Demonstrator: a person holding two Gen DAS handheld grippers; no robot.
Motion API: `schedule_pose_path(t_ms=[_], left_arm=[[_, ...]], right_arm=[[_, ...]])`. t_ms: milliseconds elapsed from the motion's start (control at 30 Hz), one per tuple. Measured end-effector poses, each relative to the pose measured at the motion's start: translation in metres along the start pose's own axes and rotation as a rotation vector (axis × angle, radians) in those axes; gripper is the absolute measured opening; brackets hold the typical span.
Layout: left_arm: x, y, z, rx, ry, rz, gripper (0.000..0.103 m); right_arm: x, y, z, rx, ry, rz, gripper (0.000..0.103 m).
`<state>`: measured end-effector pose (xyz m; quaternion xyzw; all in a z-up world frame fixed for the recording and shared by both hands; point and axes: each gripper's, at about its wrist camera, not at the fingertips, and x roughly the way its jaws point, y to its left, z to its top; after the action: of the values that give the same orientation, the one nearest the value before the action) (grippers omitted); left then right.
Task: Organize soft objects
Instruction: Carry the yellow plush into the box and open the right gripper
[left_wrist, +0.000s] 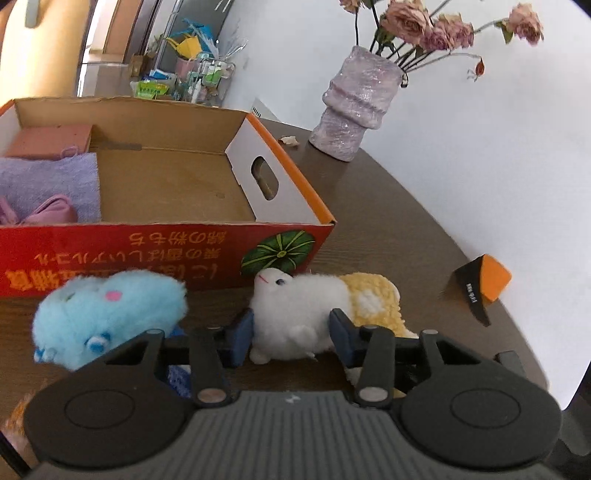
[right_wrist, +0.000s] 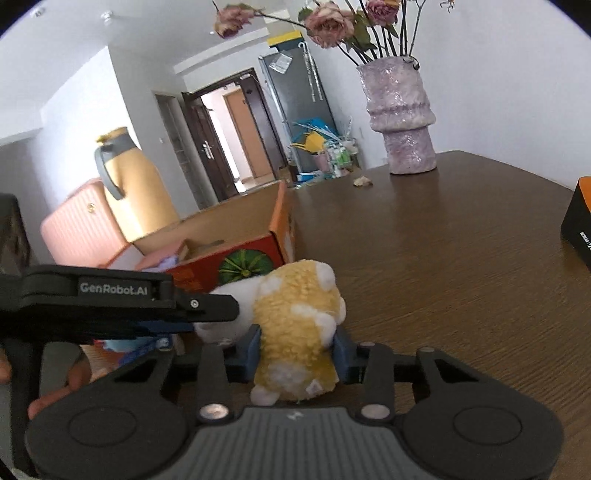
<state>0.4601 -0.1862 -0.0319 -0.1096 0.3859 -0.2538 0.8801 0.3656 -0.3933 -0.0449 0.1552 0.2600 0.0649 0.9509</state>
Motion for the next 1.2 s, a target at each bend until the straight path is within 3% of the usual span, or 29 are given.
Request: schedule_pose_path(t_ms=[300, 467, 633, 867, 1033, 1200], left_arm=[[-0.095, -0.021, -0.011, 0.012, -0.139, -0.066, 0.042], [-0.109, -0.017, 0.016, 0.033, -0.157, -0.049, 0.042], [-0.09, 0.0, 0.086, 0.093, -0.169, 0.0, 0.042], [-0.007, 0.073, 0.174, -0.006, -0.111, 0.017, 0.043], [0.051, 0.116, 0.191, -0.068, -0.03, 0.053, 0.043], [0.09, 0.134, 0.183, -0.093, 0.029, 0.112, 0.043]], right_arm=[[-0.078, 0.035, 0.005, -0.046, -0.112, 0.077, 0.038], [-0.069, 0.051, 0.034, -0.064, -0.129, 0.115, 0.038], [-0.007, 0.063, 0.097, -0.068, -0.101, 0.141, 0.038], [0.124, 0.069, 0.165, -0.056, 0.026, 0.129, 0.038], [0.201, 0.071, 0.171, -0.091, 0.149, 0.06, 0.038], [0.242, 0.076, 0.16, -0.162, 0.236, -0.024, 0.04]])
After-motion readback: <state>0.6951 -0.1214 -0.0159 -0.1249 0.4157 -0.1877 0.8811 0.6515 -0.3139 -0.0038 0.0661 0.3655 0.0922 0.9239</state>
